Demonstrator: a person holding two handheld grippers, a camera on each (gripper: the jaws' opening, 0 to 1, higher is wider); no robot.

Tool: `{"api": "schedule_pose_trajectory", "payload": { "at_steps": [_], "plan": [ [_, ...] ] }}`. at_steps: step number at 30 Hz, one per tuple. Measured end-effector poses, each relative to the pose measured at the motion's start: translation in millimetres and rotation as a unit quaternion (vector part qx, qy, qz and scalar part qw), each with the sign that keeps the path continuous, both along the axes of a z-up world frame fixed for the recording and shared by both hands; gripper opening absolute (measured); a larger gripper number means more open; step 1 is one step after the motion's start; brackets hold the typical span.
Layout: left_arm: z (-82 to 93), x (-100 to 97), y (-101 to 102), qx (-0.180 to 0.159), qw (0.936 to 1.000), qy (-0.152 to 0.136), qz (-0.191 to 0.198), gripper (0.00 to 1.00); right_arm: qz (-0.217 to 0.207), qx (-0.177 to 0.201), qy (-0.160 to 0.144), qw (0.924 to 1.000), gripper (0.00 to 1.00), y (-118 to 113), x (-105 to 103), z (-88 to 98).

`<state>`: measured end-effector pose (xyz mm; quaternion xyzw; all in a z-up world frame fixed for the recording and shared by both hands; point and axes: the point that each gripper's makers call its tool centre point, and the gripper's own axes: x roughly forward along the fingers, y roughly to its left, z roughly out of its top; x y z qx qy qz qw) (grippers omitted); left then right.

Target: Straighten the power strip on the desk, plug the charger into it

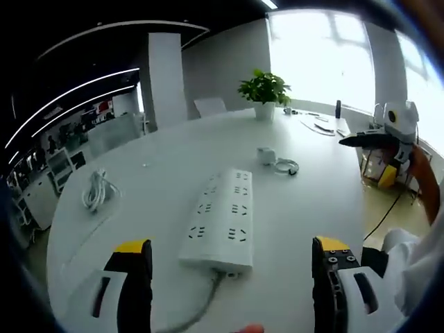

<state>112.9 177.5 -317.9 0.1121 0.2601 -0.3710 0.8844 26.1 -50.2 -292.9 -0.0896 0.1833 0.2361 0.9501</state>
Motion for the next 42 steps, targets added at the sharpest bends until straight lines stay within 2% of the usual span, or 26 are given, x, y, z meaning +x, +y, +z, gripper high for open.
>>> {"api": "schedule_pose_trajectory", "payload": {
  "at_steps": [10,30,42],
  "plan": [
    [-4.4,10.3,-2,0.012,0.9999,0.003,-0.006,0.96,0.003,0.007,0.006,0.9999,0.97,2,3,-5.3],
    [-29.4,38.6,-18,0.031,0.9990,0.023,-0.024,0.96,0.010,0.014,0.018,0.9997,0.96,6,3,-16.9],
    [-45.0,54.3,-23,0.027,0.9981,0.048,-0.027,0.96,0.018,0.008,0.025,0.9995,0.96,10,4,-22.8]
  ]
}}
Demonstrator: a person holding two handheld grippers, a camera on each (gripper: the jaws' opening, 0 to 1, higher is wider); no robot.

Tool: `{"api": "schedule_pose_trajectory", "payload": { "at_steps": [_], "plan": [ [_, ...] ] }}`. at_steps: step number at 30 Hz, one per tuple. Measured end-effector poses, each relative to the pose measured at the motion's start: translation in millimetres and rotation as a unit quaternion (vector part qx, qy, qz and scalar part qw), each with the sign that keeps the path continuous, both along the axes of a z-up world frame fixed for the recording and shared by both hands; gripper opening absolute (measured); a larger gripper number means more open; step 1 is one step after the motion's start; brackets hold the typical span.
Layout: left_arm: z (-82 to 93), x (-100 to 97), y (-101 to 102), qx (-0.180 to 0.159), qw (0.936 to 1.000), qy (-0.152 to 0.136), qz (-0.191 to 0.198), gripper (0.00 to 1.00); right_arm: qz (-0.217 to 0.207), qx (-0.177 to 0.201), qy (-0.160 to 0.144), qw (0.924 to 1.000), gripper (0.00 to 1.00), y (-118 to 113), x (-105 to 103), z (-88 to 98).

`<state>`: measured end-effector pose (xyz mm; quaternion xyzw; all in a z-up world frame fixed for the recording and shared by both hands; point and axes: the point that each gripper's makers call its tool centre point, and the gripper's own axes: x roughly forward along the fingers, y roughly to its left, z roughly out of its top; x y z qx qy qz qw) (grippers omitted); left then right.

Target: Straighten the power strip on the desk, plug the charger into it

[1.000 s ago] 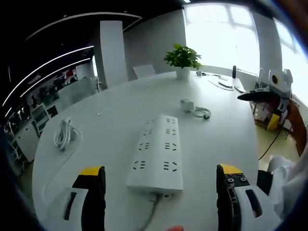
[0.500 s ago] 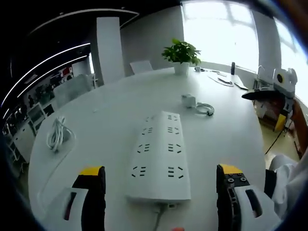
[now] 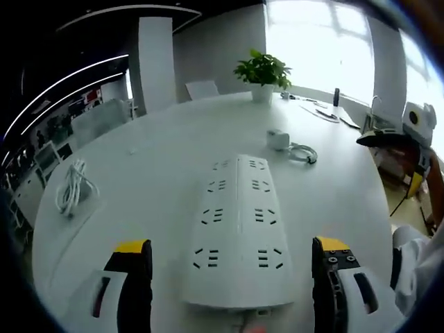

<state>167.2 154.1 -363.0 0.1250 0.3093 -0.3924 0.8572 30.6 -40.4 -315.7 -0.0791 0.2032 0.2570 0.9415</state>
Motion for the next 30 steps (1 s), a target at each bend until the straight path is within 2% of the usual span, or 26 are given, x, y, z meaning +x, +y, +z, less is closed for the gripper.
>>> {"api": "schedule_pose_trajectory", "payload": {
  "at_steps": [11,21,30],
  "plan": [
    [-13.1,3.2,-6,0.003,0.9998,0.016,-0.010,0.95,0.000,0.006,-0.001,1.0000,0.97,2,-2,1.1],
    [-15.2,2.8,-8,0.000,0.9995,0.020,-0.023,0.85,-0.001,0.012,0.001,0.9999,0.97,1,-1,0.8],
    [-17.7,0.2,-12,-0.008,0.9991,0.030,-0.030,0.82,0.004,0.026,0.005,0.9996,0.96,4,-3,0.3]
  ]
}}
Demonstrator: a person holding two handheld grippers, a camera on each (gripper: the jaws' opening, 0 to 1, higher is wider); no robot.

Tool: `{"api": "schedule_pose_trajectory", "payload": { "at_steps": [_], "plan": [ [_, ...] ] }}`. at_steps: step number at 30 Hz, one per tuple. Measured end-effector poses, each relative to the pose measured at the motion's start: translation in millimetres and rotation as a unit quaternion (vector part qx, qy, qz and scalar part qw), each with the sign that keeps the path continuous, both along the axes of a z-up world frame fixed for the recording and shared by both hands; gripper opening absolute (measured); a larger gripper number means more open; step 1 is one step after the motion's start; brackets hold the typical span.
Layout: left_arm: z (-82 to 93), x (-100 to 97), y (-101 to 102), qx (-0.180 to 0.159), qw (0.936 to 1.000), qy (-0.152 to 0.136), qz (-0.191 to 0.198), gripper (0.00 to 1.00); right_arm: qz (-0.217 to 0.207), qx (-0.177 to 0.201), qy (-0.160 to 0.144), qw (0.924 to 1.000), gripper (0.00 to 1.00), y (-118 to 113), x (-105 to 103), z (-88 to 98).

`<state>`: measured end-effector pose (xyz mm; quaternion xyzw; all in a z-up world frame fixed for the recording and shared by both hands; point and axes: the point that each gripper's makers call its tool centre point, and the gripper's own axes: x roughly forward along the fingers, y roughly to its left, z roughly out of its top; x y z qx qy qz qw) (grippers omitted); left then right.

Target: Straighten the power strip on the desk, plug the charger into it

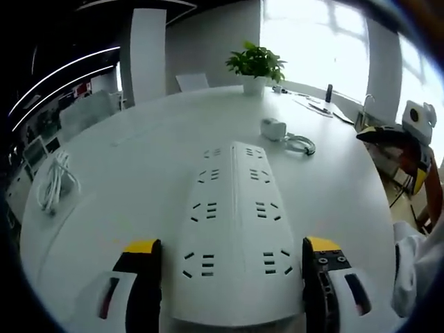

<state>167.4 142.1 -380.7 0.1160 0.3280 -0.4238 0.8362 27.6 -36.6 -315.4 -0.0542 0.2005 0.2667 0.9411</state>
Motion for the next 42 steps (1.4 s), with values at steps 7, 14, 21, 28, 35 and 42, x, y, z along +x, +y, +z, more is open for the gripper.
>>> {"api": "schedule_pose_trajectory", "payload": {
  "at_steps": [7,14,21,28,35,42],
  "plan": [
    [1.4,0.3,-3,-0.009,0.9999,-0.003,-0.003,0.79,0.002,0.016,0.001,0.9999,0.96,0,0,1.9],
    [1.6,-0.5,-4,-0.012,0.9999,-0.007,-0.007,0.78,0.012,0.001,0.003,0.9999,0.95,1,1,-0.4],
    [1.3,-1.2,-5,-0.009,0.9998,-0.012,-0.012,0.78,0.024,-0.003,0.005,0.9997,0.94,6,2,-1.6],
    [1.1,-1.3,-4,-0.008,0.9997,-0.016,-0.016,0.77,0.059,-0.031,-0.008,0.9978,0.88,14,15,6.3],
    [1.0,-1.7,-4,-0.009,0.9997,-0.018,-0.016,0.77,0.083,-0.037,-0.015,0.9958,0.88,26,25,13.3],
    [1.0,-1.9,-4,-0.007,0.9996,-0.018,-0.018,0.77,0.105,-0.066,-0.027,0.9919,0.88,29,34,20.0]
  ]
}}
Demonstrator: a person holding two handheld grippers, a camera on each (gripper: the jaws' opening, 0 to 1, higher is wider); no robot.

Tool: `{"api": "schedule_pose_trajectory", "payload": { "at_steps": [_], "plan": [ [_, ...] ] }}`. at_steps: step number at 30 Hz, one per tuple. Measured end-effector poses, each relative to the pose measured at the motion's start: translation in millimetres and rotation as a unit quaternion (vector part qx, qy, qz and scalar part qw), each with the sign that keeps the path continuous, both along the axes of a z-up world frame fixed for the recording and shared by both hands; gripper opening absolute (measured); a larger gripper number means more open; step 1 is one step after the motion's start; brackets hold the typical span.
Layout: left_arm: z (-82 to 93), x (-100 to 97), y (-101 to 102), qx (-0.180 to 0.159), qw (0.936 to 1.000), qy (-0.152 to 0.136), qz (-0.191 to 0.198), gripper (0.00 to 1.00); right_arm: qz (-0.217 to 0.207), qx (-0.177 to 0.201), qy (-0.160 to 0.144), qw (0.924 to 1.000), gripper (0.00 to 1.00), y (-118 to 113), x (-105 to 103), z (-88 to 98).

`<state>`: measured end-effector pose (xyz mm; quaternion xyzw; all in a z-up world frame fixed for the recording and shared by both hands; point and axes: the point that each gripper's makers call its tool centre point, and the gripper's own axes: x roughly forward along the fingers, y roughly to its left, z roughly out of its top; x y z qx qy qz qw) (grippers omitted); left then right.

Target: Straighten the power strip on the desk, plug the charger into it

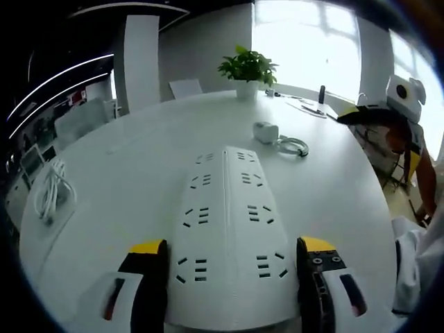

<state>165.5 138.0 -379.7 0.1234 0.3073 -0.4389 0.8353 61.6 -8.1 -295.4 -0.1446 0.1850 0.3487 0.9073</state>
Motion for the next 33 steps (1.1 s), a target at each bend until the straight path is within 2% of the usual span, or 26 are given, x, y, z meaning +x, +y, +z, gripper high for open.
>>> {"api": "schedule_pose_trajectory", "payload": {
  "at_steps": [5,11,18,25,33],
  "plan": [
    [0.0,-0.3,0,0.000,1.0000,0.000,-0.001,0.77,0.016,-0.036,0.005,0.9992,0.88,-1,7,-6.0],
    [0.2,-0.2,-1,0.000,1.0000,-0.001,-0.002,0.77,0.037,-0.045,0.004,0.9983,0.88,-1,22,-6.5],
    [0.5,0.2,-2,0.001,1.0000,-0.001,-0.002,0.77,0.071,-0.085,0.007,0.9939,0.86,1,36,-11.7],
    [0.1,0.3,-2,0.005,1.0000,0.002,-0.003,0.77,0.116,-0.097,0.018,0.9883,0.85,19,49,-16.2],
    [-0.6,0.4,-2,0.006,1.0000,0.003,-0.004,0.77,0.142,-0.110,0.022,0.9835,0.85,31,72,-17.5]
  ]
}}
